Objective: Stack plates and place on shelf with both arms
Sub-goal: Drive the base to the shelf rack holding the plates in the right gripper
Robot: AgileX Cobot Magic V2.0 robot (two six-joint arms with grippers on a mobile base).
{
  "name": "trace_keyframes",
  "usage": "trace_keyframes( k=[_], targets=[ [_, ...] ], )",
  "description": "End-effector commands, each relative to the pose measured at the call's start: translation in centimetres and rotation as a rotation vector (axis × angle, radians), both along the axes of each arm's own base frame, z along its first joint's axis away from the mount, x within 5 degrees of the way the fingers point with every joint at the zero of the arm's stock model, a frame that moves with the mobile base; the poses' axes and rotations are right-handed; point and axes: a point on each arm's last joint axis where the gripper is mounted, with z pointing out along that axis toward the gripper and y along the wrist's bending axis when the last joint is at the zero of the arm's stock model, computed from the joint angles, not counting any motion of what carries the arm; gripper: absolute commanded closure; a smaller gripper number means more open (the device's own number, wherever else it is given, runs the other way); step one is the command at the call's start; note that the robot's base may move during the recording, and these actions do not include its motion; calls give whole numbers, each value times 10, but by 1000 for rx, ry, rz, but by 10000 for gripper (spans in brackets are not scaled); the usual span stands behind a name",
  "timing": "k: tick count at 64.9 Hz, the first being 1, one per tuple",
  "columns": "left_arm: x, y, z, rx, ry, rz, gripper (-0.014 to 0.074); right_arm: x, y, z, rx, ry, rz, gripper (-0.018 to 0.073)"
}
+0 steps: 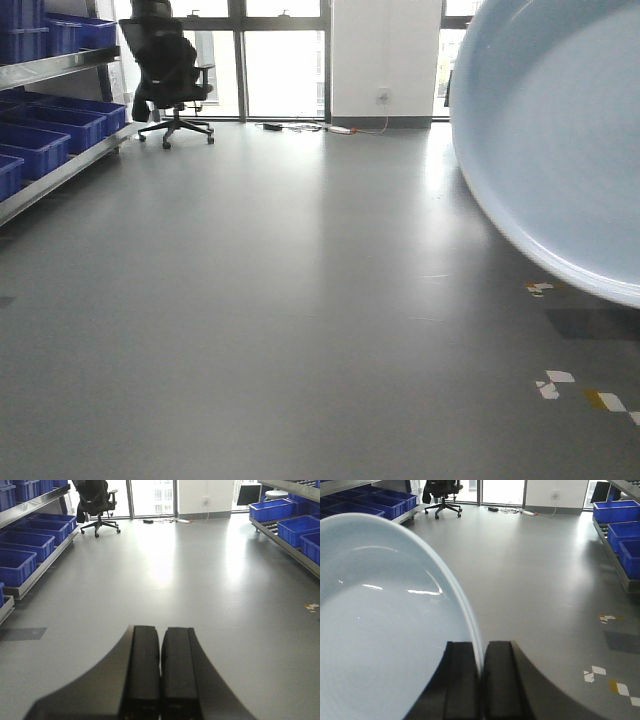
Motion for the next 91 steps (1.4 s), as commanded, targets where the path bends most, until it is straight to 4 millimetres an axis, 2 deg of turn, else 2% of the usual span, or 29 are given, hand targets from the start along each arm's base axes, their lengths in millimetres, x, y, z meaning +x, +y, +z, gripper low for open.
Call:
trace_keyframes(
  k=[1,91],
  targets=[
    [1,0,17,-12,-105,5,514,1,-1,19,10,-121,-16,511],
    [1,0,17,-12,-105,5,514,1,-1,19,10,-122,-17,511]
  ],
)
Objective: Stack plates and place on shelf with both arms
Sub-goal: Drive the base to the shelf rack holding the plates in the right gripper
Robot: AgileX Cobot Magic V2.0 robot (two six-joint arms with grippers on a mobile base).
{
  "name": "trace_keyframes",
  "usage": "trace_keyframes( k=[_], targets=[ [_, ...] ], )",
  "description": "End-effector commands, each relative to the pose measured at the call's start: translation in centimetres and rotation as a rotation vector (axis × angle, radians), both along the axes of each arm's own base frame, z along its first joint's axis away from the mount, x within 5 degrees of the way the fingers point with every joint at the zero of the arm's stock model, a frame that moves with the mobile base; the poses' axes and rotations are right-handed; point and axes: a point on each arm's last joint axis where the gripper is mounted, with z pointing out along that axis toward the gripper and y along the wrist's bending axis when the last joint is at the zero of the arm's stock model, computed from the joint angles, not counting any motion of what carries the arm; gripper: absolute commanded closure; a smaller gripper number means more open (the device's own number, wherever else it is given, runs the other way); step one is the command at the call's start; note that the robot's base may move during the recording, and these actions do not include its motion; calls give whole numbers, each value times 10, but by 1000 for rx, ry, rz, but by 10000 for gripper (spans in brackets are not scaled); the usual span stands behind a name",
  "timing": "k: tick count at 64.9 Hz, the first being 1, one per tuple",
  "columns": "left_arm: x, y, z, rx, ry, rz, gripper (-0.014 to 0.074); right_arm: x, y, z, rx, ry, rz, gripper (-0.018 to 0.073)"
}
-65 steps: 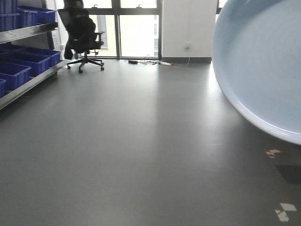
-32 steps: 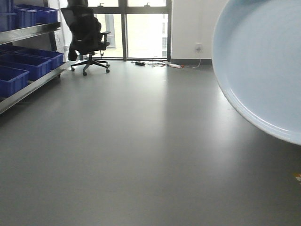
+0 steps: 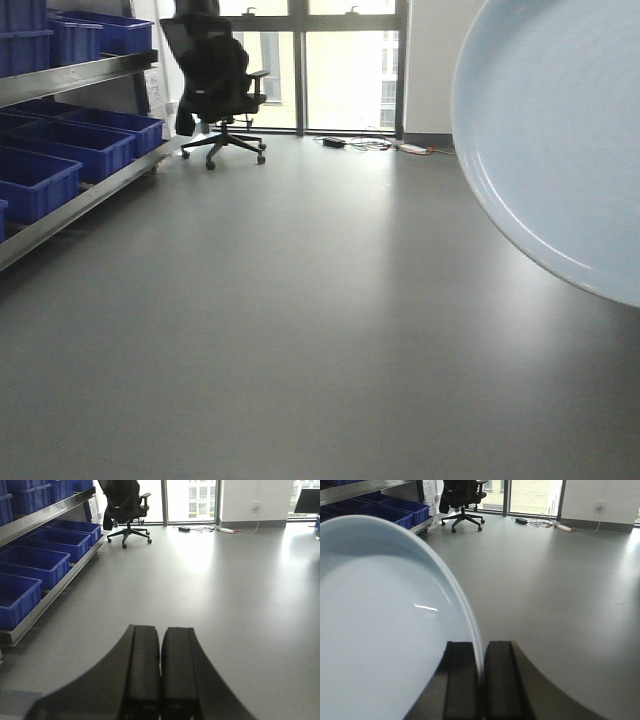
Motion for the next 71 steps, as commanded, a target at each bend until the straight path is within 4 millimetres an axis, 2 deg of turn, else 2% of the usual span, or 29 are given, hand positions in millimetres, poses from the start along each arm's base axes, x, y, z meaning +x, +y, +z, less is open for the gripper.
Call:
trace_keyframes(
  k=[1,71],
  targets=[
    [1,0,17,-14,-105,5,514,1,-1,19,10,-122,-17,511],
    [1,0,17,-14,-105,5,514,1,-1,19,10,-122,-17,511]
  ],
)
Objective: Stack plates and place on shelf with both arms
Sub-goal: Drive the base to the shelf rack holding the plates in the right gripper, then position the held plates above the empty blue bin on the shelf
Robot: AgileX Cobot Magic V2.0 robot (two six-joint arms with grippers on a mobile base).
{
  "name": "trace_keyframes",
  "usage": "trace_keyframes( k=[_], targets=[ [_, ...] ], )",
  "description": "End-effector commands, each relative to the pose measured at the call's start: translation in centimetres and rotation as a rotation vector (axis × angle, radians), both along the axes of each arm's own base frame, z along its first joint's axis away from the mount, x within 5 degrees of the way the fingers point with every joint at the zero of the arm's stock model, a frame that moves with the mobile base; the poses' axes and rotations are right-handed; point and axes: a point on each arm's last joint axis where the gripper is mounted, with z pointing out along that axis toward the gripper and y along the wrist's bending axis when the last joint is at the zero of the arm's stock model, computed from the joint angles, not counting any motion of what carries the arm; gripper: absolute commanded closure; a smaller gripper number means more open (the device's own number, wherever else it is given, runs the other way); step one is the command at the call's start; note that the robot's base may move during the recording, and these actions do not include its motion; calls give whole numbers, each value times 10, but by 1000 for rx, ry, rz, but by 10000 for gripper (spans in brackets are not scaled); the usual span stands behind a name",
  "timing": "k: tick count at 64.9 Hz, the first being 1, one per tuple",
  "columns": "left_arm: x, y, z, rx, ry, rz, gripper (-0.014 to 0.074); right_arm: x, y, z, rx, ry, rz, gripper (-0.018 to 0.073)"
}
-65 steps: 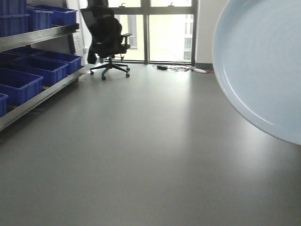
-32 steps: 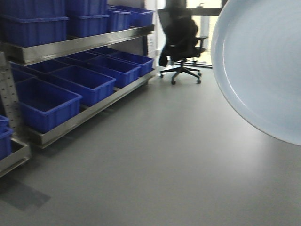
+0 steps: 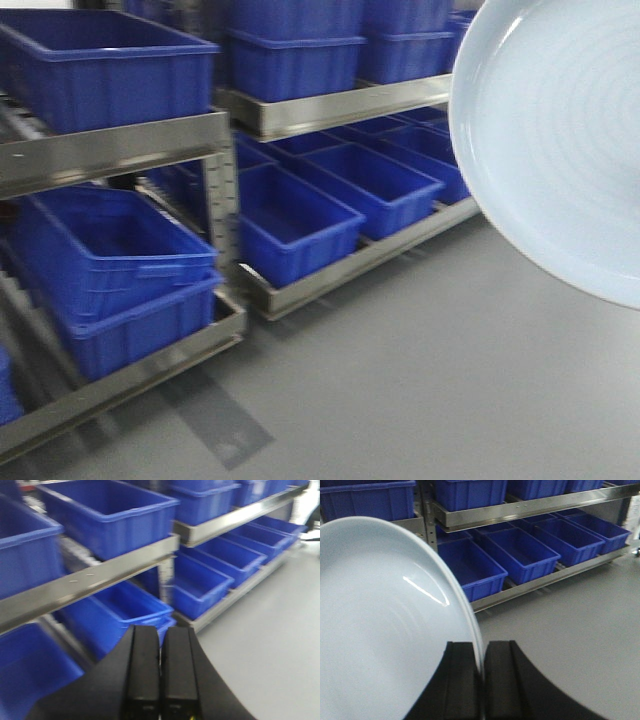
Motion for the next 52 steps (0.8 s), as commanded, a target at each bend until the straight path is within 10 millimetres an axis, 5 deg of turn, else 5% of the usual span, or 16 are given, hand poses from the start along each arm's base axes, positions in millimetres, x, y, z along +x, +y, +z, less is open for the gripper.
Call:
trace_keyframes(
  k=[1,52],
  targets=[
    [1,0,17,-14,-105,5,514,1,-1,19,10,-122,-17,511],
    [1,0,17,-14,-105,5,514,1,-1,19,10,-122,-17,511]
  ],
)
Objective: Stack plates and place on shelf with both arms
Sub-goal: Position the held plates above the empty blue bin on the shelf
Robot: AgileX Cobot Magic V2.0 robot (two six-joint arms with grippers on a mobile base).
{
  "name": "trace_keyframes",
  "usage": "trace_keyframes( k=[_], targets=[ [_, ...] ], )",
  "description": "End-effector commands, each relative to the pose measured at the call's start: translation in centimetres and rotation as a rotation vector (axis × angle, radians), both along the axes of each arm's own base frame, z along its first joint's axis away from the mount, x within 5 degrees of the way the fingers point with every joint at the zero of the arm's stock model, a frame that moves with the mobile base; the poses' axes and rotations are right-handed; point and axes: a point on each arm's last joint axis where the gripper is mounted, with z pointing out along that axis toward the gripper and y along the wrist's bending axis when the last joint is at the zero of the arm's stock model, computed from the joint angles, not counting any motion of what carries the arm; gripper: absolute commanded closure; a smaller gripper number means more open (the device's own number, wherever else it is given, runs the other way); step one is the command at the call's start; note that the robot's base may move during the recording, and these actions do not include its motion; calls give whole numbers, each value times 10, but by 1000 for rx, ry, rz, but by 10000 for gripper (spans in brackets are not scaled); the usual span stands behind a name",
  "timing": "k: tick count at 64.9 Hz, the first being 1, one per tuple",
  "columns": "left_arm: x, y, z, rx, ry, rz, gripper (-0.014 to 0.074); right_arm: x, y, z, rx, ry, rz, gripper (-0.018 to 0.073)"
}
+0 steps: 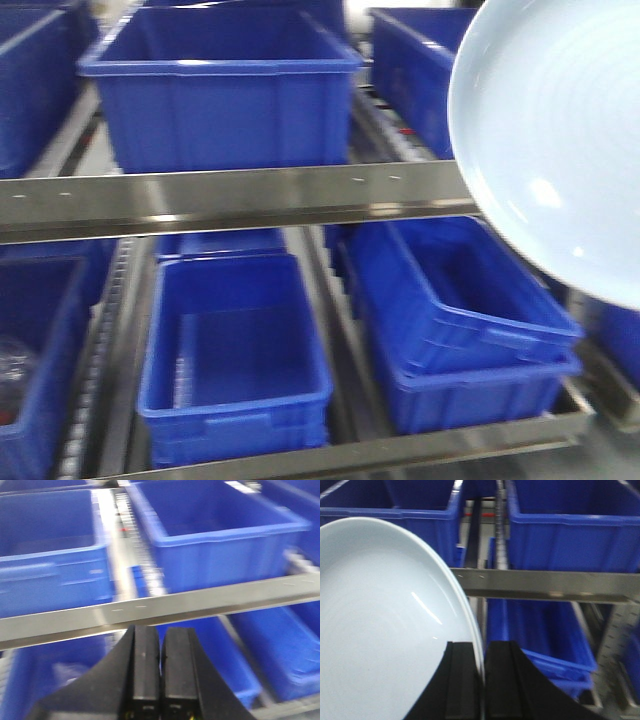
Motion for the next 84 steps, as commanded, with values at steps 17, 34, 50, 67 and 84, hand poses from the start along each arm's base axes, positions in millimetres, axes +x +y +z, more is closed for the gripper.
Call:
trace_keyframes(
  k=[17,34,50,67,84],
  targets=[
    [1,0,17,-14,-105,5,514,1,-1,19,10,-122,-17,511],
    [1,0,17,-14,-105,5,514,1,-1,19,10,-122,-17,511],
    [1,0,17,-14,-105,5,514,1,-1,19,10,-122,-17,511],
    [1,0,17,-14,-105,5,514,1,-1,19,10,-122,-17,511],
    [1,0,17,-14,-105,5,514,1,-1,19,10,-122,-17,511]
  ],
)
